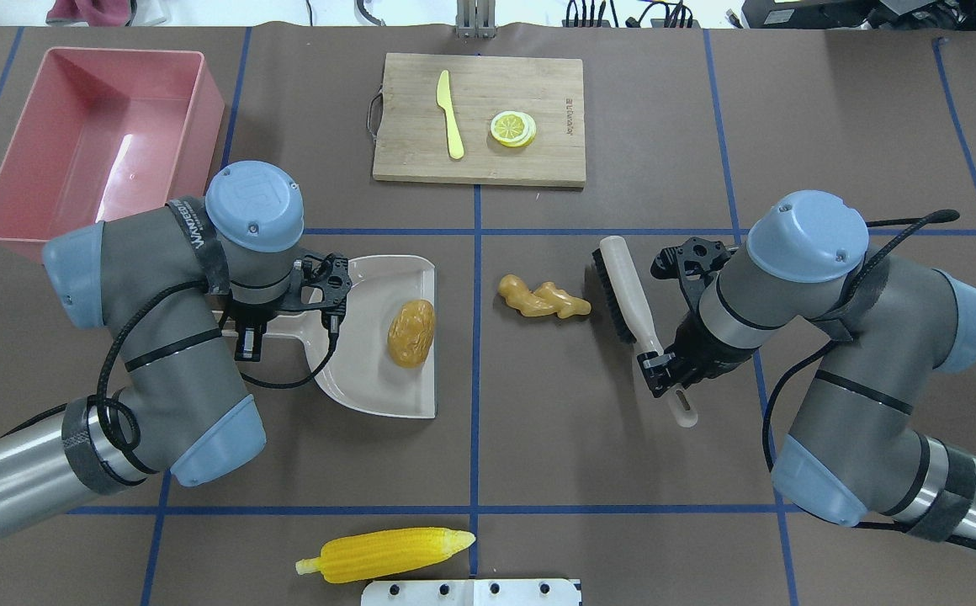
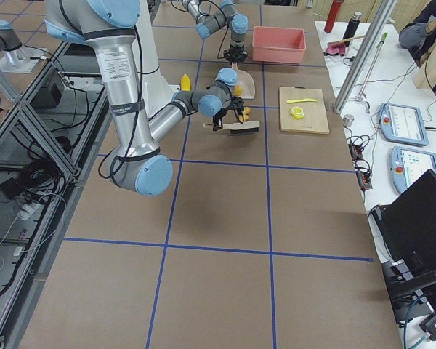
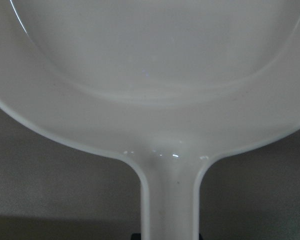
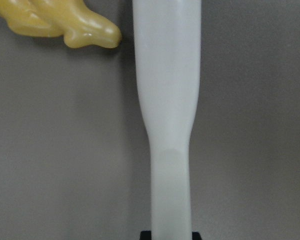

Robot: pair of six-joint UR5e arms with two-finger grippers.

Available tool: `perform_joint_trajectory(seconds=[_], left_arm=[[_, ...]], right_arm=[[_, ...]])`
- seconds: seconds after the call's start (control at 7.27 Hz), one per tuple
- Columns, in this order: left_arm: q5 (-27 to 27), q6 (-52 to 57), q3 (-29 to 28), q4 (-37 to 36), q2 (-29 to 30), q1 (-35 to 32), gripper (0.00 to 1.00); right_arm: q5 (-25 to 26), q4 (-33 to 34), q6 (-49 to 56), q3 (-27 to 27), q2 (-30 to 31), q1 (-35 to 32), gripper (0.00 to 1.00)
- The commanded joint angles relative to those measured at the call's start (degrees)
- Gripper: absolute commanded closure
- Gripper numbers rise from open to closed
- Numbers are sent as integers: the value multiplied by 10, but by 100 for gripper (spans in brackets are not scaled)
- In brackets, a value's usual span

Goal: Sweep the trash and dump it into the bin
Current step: 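Move the brush behind the ginger with the right gripper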

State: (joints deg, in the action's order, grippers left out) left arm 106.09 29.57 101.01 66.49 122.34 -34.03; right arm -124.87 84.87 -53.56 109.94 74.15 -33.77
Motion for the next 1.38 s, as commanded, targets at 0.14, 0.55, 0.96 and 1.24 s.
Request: perform_joint_trajectory(seconds=[0.14, 0.55, 0.96, 1.24], left_arm=[[2, -2, -34, -57, 54, -2, 100], [3, -3, -82, -54, 90, -1, 100], [3, -3, -93, -53, 104, -1, 100], [3, -2, -93, -53, 103, -1, 100]], right_arm=[[-2, 2, -68, -2, -29, 57, 100], [4, 6, -110, -27, -82, 86, 100], [26, 6, -139, -56, -130, 105, 100], [14, 31, -135, -42, -125, 59, 100]])
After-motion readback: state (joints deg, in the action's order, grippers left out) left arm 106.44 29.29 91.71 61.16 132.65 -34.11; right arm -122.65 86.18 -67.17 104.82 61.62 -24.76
